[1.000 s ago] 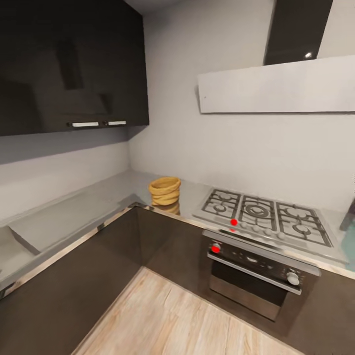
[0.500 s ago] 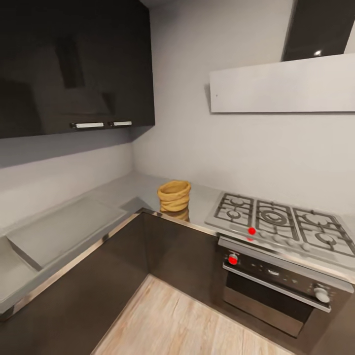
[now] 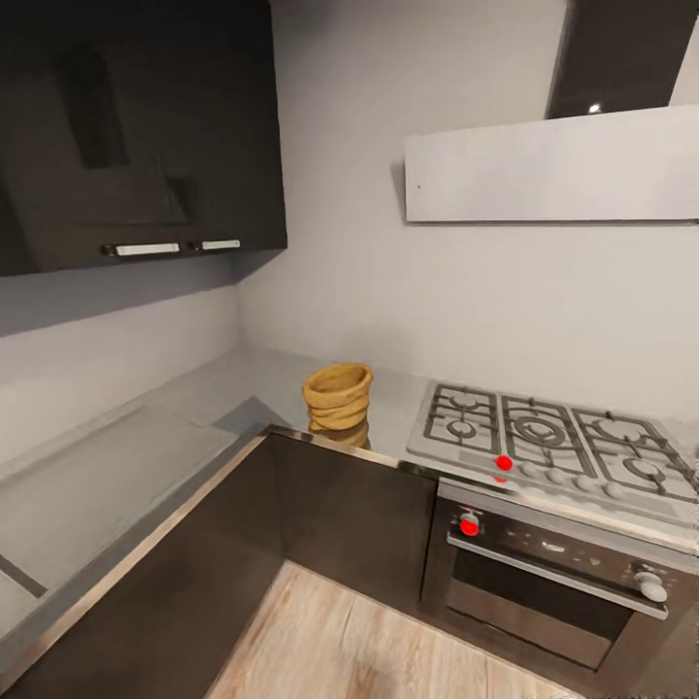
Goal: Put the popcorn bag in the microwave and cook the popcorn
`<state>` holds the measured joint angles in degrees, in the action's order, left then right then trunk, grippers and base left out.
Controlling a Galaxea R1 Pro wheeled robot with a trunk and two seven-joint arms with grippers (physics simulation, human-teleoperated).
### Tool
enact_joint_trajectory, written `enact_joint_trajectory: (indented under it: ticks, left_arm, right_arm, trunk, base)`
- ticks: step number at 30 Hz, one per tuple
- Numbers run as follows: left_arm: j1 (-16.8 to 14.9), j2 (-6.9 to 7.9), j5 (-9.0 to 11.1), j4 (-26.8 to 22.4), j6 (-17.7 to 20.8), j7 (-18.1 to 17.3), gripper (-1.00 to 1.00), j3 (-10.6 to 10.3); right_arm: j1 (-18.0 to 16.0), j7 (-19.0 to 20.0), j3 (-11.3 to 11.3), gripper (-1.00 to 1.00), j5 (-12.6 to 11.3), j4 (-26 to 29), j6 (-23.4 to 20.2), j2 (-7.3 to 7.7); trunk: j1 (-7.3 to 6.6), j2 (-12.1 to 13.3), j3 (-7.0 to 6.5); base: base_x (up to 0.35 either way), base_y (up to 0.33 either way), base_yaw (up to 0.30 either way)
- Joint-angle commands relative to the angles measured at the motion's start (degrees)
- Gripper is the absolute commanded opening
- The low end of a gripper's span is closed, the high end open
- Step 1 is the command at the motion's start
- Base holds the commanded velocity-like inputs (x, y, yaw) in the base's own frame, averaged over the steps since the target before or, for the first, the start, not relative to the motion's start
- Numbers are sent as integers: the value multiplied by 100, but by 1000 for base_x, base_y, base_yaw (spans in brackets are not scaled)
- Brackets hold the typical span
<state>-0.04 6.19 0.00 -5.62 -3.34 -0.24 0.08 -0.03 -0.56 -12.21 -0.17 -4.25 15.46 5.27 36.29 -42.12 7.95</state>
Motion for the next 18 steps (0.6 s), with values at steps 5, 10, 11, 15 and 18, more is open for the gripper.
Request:
enact_joint_trajectory:
  ticks: [5,10,11,15,18]
  left_arm:
    - [-4,-4,0,0,-16,-2,100,1]
    - [1,-12,0,0,-18,-2,100,1]
    - [-1,-12,0,0,-18,-2,100,1]
    - [-1,-13,0,0,-18,-2,100,1]
    - [-2,-13,0,0,-18,-2,100,1]
  right_arm:
    - [-6,-6,-19,100,0,-15,37,0]
    - [-6,-6,-19,100,0,-15,37,0]
    - [-6,-6,-19,100,0,-15,37,0]
    - [-6,-6,-19,100,0,-15,37,0]
    - [-6,-6,-19,100,0,-15,37,0]
  trunk:
    - [3,-5,7]
    - [3,-5,7]
    - [3,-5,7]
    - [3,-5,7]
    - [3,-5,7]
  base:
    - [154,176,-268]
    - [55,39,-112]
    - [9,6,-18]
    - [60,57,-5]
    - [193,181,0]
